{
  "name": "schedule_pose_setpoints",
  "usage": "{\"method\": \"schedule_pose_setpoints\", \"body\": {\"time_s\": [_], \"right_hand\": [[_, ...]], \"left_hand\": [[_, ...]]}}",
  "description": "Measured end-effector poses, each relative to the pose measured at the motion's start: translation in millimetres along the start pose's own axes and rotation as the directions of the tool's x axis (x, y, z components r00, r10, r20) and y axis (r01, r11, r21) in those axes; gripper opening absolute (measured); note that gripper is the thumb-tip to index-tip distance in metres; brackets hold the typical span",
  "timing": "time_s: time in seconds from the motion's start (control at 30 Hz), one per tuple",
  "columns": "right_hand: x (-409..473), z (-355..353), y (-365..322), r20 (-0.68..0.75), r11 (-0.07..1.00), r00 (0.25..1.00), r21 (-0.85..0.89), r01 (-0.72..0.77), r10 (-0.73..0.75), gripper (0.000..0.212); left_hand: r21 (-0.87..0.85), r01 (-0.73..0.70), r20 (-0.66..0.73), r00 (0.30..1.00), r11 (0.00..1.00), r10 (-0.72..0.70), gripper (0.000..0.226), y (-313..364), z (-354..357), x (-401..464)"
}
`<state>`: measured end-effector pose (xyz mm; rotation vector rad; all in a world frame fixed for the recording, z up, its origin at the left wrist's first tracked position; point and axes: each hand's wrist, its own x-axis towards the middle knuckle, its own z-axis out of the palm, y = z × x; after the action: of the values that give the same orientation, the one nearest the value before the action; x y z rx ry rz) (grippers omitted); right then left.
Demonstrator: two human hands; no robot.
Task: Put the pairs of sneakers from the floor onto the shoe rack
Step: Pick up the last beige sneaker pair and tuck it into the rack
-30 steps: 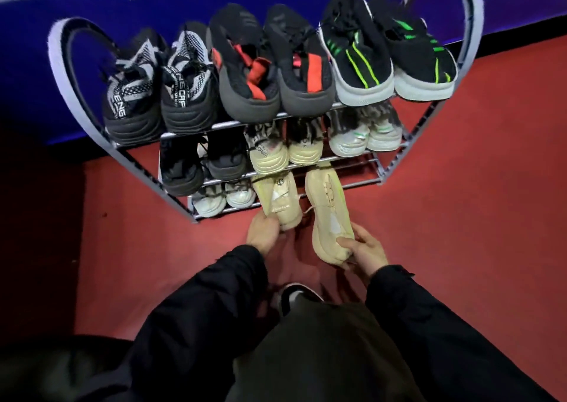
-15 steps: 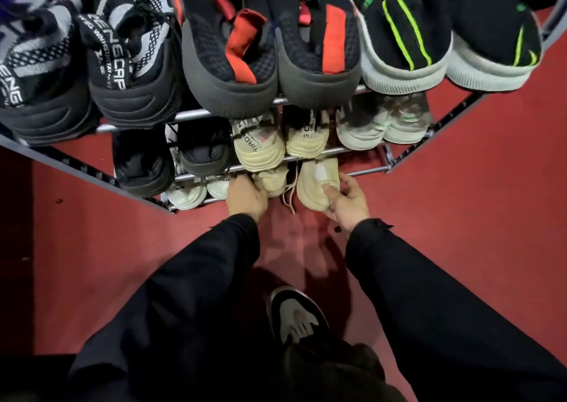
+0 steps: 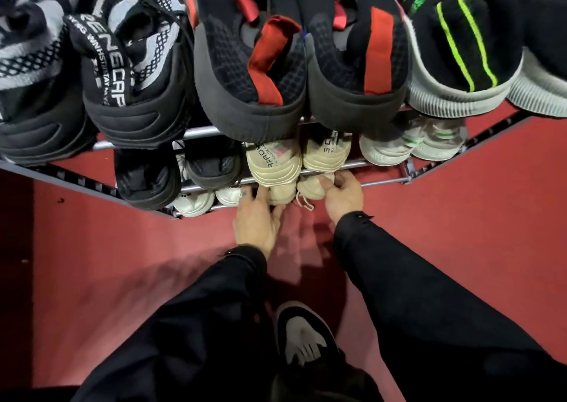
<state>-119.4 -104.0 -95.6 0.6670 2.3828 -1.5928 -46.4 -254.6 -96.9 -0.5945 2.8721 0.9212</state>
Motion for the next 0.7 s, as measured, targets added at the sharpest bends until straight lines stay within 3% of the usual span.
{"method": "schedule_pose_setpoints", "body": {"time_s": [0.07,0.23,0.33,0.43,0.6,0.7], "right_hand": [[0.3,0.9,-4.7,-0.039,0.999,0.999,0.048,-0.005,0.007,0.019],[2.3,-8.5,18.0,0.175,0.993,0.984,0.121,-0.002,-0.019,0.042],[-2.0,-6.8,13.3,0.153,0.997,0.986,0.055,0.06,-0.067,0.026],[0.2,0.2,8.8,0.111,0.998,0.992,0.019,0.062,-0.064,0.017],[-17.8,-14.4,10.9,0.158,0.993,0.981,-0.012,0.118,-0.115,0.025],[-32.7,-29.7,11.4,0.153,0.991,0.979,-0.002,0.136,-0.134,0.022]], "left_hand": [[-0.076,0.001,0.0,1.0,0.997,-0.001,0.048,5.2,4.7,1.2],[-0.125,-0.128,-0.006,0.992,0.984,0.128,0.051,0.5,12.4,6.1],[-0.113,-0.073,-0.046,0.997,0.991,0.069,0.035,-4.5,11.2,9.9],[-0.149,-0.077,-0.052,0.996,0.986,0.07,0.042,1.0,16.6,5.6],[-0.149,-0.041,0.006,0.999,0.988,0.042,0.063,9.5,11.6,-13.0],[-0.099,-0.076,-0.091,0.994,0.992,0.067,0.055,11.5,-3.4,-20.0]]}}
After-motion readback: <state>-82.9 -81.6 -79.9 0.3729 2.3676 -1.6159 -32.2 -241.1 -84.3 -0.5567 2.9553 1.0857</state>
